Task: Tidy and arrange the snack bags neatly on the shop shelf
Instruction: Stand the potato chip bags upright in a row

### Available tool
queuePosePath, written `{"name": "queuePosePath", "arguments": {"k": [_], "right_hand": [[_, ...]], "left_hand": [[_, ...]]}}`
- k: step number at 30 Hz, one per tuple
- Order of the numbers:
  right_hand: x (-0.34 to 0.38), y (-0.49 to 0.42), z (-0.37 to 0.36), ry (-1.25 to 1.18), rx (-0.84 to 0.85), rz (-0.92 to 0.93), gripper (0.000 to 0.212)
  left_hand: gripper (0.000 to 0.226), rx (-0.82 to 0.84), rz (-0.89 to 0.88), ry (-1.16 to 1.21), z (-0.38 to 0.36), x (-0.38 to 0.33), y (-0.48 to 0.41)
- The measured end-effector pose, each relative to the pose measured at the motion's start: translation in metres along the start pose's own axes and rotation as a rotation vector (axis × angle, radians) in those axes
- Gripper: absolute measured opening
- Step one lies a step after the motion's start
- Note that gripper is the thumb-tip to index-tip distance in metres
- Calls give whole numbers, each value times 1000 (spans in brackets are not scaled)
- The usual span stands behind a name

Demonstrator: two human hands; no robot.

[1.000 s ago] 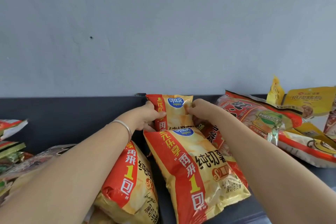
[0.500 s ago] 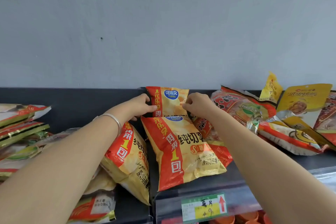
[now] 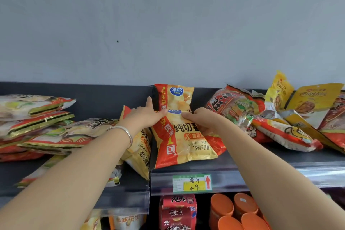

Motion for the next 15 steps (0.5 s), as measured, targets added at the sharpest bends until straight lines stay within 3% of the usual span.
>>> {"name": "queuePosePath", "arguments": {"k": [3,8,11,15], "right_hand": [[-10,1,-3,4,1,-24,53],[-15,5,-26,-298,108,-147,52],[4,0,-14,-291,18,-43,48],[42,-4,15,-345,-201,254,49]], "left_hand": [[92,80,30,56,-8,3,1],[74,241,-4,277,-19,-17,16],[73,251,-90,560,-2,-30,19],[84,233,-226,897,23,-36,14]]}}
Point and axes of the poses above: each hand's wrist, its own y-axis away from the middle knuckle, its own z-axis out of the back of the hand, x = y × z, the point moved 9 cm from there along -y, towards the middle knuckle, and after that the axes turned 14 degrees about z, right-handed, at the moved point
